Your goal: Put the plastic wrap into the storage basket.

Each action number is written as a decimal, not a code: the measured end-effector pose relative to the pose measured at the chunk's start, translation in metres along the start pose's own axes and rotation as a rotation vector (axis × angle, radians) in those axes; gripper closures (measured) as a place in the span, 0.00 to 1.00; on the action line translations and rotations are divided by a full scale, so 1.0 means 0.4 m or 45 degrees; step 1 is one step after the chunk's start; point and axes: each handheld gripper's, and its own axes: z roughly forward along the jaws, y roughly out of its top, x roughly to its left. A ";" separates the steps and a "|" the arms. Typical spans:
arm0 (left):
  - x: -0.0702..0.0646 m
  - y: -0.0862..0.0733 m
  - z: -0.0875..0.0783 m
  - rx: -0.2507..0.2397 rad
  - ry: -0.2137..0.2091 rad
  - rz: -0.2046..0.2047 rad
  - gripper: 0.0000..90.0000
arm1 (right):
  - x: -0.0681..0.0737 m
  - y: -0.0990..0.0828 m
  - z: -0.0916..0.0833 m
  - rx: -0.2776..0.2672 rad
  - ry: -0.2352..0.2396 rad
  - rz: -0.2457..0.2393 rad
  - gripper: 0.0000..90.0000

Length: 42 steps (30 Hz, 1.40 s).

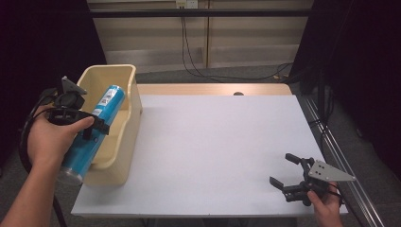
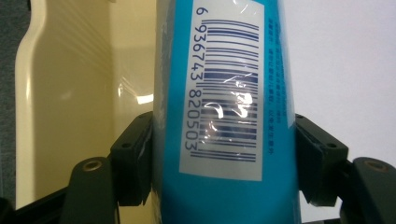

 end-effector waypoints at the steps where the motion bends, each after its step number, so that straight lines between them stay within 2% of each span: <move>1: 0.003 0.002 0.003 0.005 0.000 -0.001 0.36 | 0.001 0.000 0.000 -0.001 0.000 0.001 0.00; 4: 0.008 0.004 0.015 -0.004 0.001 -0.030 0.36 | 0.001 0.001 0.001 -0.003 0.000 0.001 0.00; 10: 0.010 0.008 0.049 0.019 0.011 -0.049 0.36 | 0.002 0.001 0.003 0.000 0.006 -0.004 0.00; 14: 0.002 0.006 0.062 0.043 0.007 -0.050 0.36 | -0.001 0.000 0.005 -0.002 0.012 0.001 0.00; 17: -0.008 0.010 0.060 0.056 0.041 -0.028 0.35 | -0.003 0.000 0.008 0.000 0.011 0.001 0.00; 19: -0.011 0.013 0.062 0.068 0.041 -0.037 0.35 | -0.003 0.001 0.008 -0.004 0.013 -0.003 0.00; 21: -0.013 0.015 0.058 0.045 0.053 -0.034 0.35 | -0.002 0.000 0.007 -0.001 0.012 -0.004 0.00; 22: -0.017 0.018 0.042 -0.029 0.036 -0.055 0.34 | -0.002 0.001 0.005 -0.001 0.013 -0.004 0.00; 23: -0.021 0.026 0.018 -0.074 0.000 -0.055 0.35 | -0.001 0.002 0.004 -0.003 0.011 -0.005 0.00; 24: -0.027 0.030 -0.004 -0.099 -0.024 -0.044 0.34 | -0.001 0.003 0.003 -0.008 0.008 -0.003 0.00; 26: -0.051 0.038 -0.023 -0.066 -0.069 -0.015 0.32 | 0.000 0.004 0.003 -0.008 0.007 -0.003 0.00; 27: -0.065 0.038 -0.025 -0.060 -0.067 0.010 0.32 | 0.000 0.005 0.003 -0.006 0.008 -0.007 0.00; 28: -0.077 0.038 -0.022 -0.064 -0.063 0.037 0.30 | 0.000 0.006 0.004 -0.007 0.009 -0.011 0.00; 30: -0.097 0.035 -0.012 -0.086 -0.098 0.053 0.28 | 0.001 0.007 0.002 -0.011 0.008 -0.012 0.00; 32: -0.114 0.034 0.000 -0.102 -0.108 0.082 0.27 | 0.000 0.005 0.000 -0.009 0.007 -0.011 0.00; 34: -0.130 0.035 0.009 -0.106 -0.146 0.091 0.26 | -0.001 0.004 -0.002 -0.008 0.009 -0.011 0.00; 38: -0.163 0.038 0.018 -0.126 -0.186 0.129 0.26 | -0.004 0.003 -0.003 -0.006 0.003 -0.005 0.00; 42: -0.199 0.035 0.037 -0.110 -0.202 0.176 0.26 | -0.003 0.003 -0.003 -0.005 0.002 -0.006 0.00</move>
